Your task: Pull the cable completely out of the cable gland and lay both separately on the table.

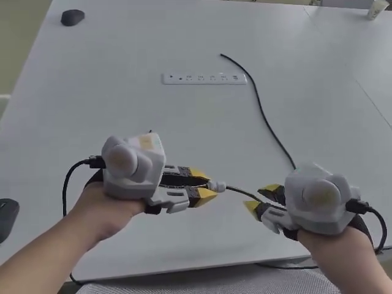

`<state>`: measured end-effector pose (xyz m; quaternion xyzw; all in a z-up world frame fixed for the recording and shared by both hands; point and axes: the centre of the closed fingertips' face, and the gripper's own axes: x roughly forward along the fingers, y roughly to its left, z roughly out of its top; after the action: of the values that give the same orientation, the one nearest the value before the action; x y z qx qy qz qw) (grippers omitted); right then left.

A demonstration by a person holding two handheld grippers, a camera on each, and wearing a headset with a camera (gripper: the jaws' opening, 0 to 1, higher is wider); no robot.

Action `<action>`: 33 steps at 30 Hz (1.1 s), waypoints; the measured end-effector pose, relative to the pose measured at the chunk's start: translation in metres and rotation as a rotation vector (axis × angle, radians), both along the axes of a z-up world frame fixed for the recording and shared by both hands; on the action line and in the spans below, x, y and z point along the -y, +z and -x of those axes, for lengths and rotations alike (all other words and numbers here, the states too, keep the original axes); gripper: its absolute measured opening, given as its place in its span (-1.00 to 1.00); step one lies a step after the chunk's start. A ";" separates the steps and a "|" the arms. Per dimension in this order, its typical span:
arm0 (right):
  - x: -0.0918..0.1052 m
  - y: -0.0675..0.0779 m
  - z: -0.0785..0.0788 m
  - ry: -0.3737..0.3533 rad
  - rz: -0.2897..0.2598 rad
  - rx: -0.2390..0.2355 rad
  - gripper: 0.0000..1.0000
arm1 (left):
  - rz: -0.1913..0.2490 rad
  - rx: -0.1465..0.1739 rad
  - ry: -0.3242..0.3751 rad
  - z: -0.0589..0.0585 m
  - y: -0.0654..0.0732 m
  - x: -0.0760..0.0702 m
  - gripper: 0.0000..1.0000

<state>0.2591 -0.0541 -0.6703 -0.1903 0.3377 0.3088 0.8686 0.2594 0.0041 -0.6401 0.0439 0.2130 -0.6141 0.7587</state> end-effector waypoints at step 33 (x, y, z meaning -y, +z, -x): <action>-0.038 0.007 -0.007 0.203 0.096 0.089 -0.97 | -0.016 0.010 -0.022 0.000 -0.005 0.004 -0.69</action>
<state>0.2666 -0.0161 -0.6637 -0.2786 0.2922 0.3696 0.8369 0.2593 0.0000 -0.6454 0.0555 0.2138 -0.6205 0.7525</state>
